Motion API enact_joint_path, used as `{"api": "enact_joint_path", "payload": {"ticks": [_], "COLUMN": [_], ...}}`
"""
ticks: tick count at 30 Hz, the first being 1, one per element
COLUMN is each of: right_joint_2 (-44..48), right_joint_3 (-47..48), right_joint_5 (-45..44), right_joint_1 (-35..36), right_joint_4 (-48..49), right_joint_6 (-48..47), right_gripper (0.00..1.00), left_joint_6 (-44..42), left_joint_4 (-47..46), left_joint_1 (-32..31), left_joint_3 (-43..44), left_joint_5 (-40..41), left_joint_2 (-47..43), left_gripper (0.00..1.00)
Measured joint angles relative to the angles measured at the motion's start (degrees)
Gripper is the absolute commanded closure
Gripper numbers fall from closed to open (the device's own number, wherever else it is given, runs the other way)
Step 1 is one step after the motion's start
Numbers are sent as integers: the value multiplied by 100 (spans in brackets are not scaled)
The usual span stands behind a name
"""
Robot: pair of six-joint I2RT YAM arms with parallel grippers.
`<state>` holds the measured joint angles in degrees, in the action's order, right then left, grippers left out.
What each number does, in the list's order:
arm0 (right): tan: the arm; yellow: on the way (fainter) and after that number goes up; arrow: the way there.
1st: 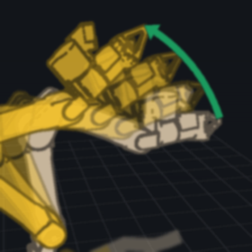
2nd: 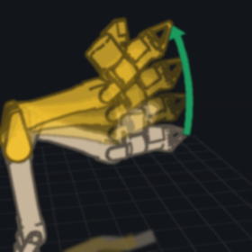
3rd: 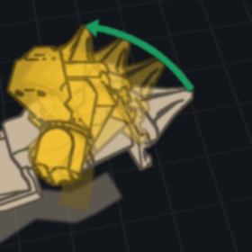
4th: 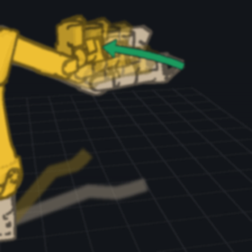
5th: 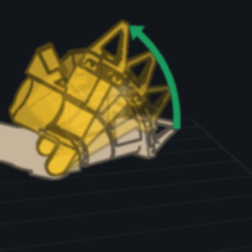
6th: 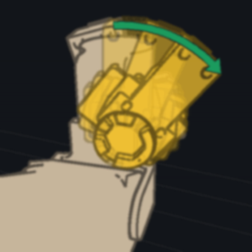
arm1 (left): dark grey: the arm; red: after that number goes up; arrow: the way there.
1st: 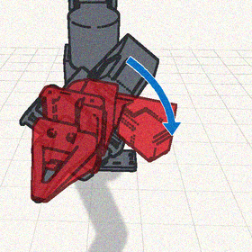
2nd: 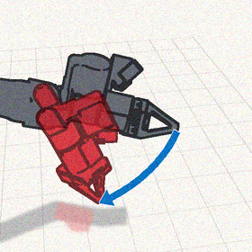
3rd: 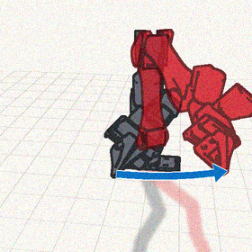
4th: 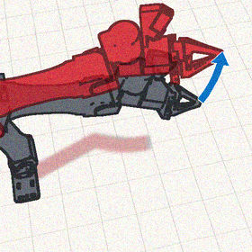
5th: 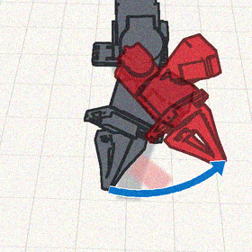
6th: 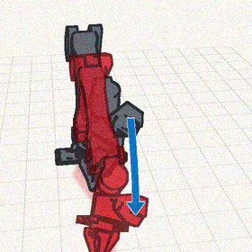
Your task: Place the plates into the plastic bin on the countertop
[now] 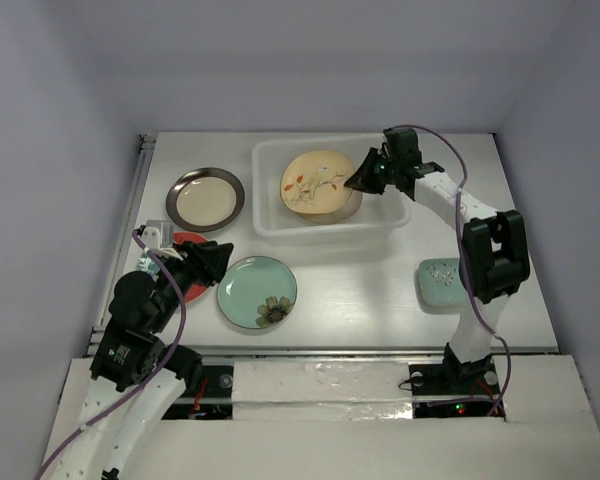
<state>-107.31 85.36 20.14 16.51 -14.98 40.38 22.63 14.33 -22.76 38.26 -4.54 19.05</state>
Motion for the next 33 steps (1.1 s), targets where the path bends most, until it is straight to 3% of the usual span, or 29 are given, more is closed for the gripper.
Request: {"api": "enact_joint_path", "payload": {"ticks": [8, 13, 16, 20, 23, 26, 29, 31, 33], "right_joint_2": [-503, -671, -673, -673, -662, -568, -229, 205, 820], "right_joint_3": [-9, -9, 11, 42, 50, 52, 22, -129, -391], "right_joint_5": [-66, -90, -63, -114, -240, -407, -634, -807, -918], "right_joint_1": [-160, -234, -236, -236, -236, -236, -236, -236, -236], "right_joint_4": [315, 310, 317, 328, 262, 138, 15, 2, 85], "right_joint_6": [7, 33, 37, -11, -116, -236, -413, -516, -643], "right_gripper": [100, 89, 80, 54, 39, 33, 33, 43, 86], "left_joint_6": [0, 0, 0, 0, 0, 0, 0, 0, 0], "left_joint_4": [2, 2, 2, 2, 2, 2, 0, 2, 2], "left_joint_1": [0, 20, 37, 37, 37, 37, 37, 37, 57], "left_joint_3": [0, 0, 0, 0, 0, 0, 0, 0, -2], "left_joint_5": [4, 4, 7, 7, 4, 7, 7, 4, 4], "left_joint_2": [52, 72, 74, 76, 79, 87, 101, 105, 105], "left_gripper": [58, 58, 58, 58, 58, 58, 59, 59, 63]}}
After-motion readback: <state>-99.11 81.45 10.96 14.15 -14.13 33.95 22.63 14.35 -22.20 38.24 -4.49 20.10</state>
